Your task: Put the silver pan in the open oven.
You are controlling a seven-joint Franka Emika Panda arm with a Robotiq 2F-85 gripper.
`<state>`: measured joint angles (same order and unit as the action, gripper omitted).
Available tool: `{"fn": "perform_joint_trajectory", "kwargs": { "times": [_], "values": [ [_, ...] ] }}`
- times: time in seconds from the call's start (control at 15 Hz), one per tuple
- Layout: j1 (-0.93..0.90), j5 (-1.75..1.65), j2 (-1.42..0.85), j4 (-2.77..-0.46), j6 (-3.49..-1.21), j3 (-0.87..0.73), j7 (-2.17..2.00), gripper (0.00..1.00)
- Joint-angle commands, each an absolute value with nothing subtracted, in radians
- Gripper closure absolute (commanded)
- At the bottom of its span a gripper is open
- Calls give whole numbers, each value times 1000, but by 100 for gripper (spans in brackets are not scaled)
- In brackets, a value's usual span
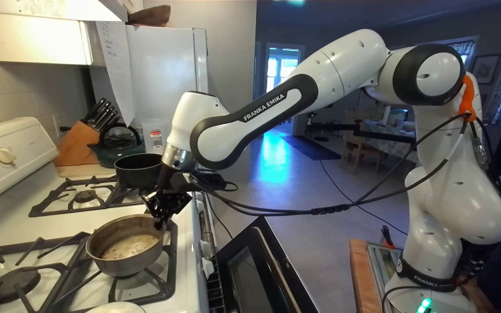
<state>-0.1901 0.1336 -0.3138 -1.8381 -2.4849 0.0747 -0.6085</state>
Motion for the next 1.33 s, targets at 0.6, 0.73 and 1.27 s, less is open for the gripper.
{"fn": "perform_joint_trajectory", "kwargs": {
  "times": [0.6, 0.73, 1.27],
  "values": [
    [-168, 102, -230, -1877, -2319, 26, -592, 98],
    [-164, 91, -206, -1898, -2298, 22, -581, 98],
    [-138, 43, -81, -2003, -2219, 28, -518, 98]
  ]
}}
